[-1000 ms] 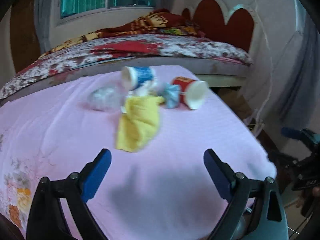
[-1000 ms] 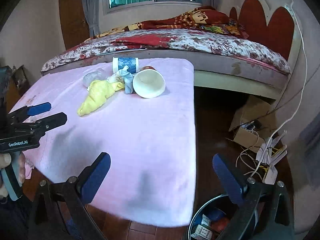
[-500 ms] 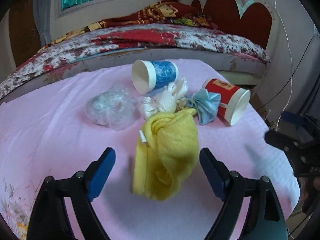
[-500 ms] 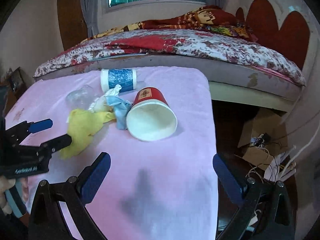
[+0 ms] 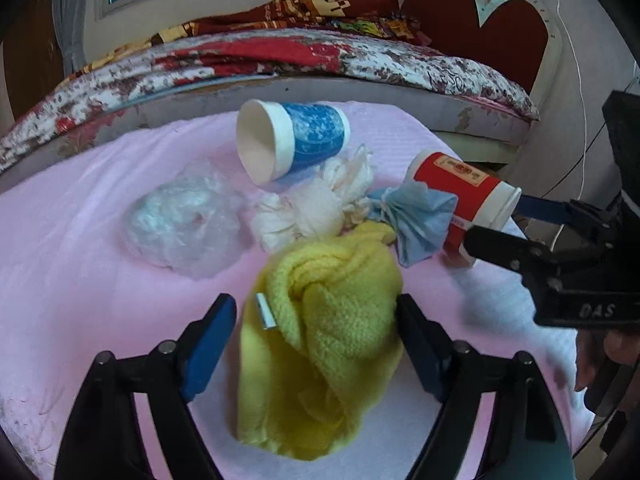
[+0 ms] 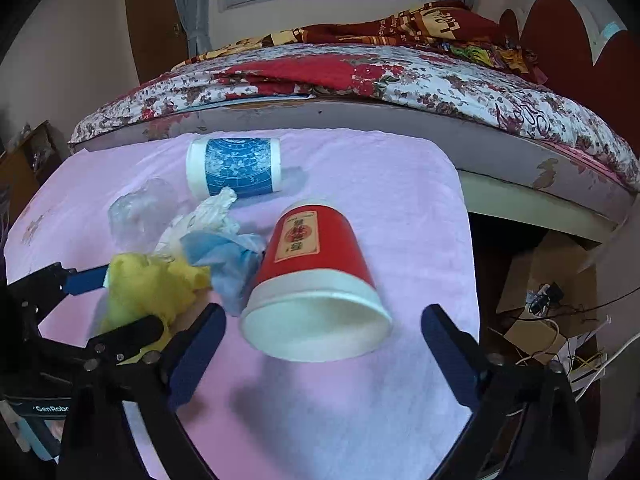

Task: Collect trash
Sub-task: 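Grasp the yellow cloth with the left tool while the right tool grasps the red paper cup, then carry the yellow cloth and red cup over the black bin with both tools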

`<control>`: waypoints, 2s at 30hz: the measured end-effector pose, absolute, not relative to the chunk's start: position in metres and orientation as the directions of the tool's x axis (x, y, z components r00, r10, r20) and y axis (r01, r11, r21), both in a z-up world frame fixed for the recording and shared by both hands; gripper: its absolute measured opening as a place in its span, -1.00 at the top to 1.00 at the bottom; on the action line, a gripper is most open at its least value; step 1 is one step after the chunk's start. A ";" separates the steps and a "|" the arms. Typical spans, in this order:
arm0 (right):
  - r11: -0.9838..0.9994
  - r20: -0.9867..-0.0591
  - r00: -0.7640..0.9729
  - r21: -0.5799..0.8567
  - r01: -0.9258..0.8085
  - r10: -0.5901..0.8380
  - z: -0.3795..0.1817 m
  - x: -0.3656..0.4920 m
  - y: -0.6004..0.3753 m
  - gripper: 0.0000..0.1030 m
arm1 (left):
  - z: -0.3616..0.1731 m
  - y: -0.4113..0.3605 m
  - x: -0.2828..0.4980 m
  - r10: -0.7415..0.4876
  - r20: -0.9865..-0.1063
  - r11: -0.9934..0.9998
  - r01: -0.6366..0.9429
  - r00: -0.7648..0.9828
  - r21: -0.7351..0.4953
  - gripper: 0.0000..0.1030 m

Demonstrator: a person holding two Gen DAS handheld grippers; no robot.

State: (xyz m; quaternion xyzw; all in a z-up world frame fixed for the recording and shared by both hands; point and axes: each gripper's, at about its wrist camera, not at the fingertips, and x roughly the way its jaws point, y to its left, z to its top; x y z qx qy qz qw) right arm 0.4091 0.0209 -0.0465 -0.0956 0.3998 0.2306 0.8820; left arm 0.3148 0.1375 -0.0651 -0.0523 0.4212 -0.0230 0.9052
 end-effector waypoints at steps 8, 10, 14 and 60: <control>0.862 -0.766 0.530 0.061 -0.503 0.363 -0.051 0.420 0.021 -0.32 | -0.068 0.127 0.322 -0.120 -0.764 0.990 0.017 0.633 -0.142 -0.04; 0.862 -0.757 0.538 0.063 -0.503 0.369 -0.046 0.416 0.018 -0.13 | -0.067 0.130 0.320 -0.129 -0.756 0.987 0.009 0.642 -0.161 0.26; 0.862 -0.751 0.543 0.066 -0.503 0.375 -0.039 0.401 0.008 0.04 | -0.061 0.132 0.311 -0.143 -0.740 0.985 0.021 0.658 -0.171 0.34; 0.967 -0.622 0.750 0.050 -0.248 0.225 0.025 0.118 -0.231 0.04 | -0.012 -0.036 0.125 -0.297 -0.644 0.946 0.310 0.705 -0.098 0.35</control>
